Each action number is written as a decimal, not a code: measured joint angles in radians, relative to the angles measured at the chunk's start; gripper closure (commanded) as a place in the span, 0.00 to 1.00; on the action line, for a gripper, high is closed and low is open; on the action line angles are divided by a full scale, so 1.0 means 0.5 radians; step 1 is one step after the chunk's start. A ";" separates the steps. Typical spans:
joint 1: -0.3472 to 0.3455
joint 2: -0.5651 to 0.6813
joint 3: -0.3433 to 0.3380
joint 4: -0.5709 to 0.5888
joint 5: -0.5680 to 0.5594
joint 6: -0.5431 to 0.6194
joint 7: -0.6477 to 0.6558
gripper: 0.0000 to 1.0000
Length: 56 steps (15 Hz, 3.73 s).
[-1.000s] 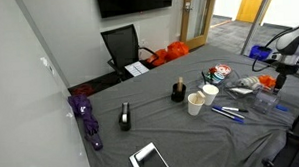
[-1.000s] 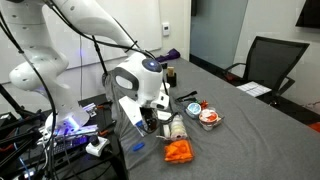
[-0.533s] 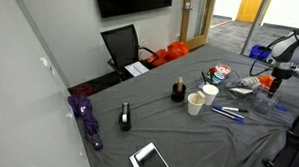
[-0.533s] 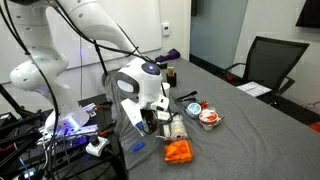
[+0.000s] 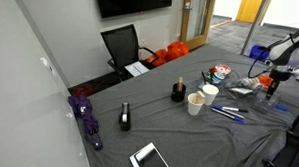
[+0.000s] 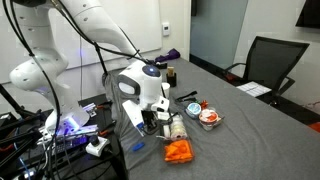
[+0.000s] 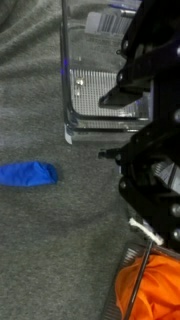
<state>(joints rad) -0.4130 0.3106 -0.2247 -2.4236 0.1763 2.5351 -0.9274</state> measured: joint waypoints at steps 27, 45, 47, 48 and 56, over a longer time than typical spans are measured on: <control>0.092 -0.831 -0.108 -0.428 -0.256 -0.381 0.153 0.93; 0.780 -0.921 0.383 -0.716 -0.097 -0.026 1.578 0.98; 0.860 -0.911 0.472 -0.716 -0.097 0.027 1.787 0.98; 0.889 -0.902 0.505 -0.716 -0.100 0.053 1.876 0.98; 0.946 -0.802 0.593 -0.716 -0.161 0.105 2.163 0.98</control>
<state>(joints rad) 0.0601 -0.0903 0.0719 -2.7814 0.0959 2.5878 0.1539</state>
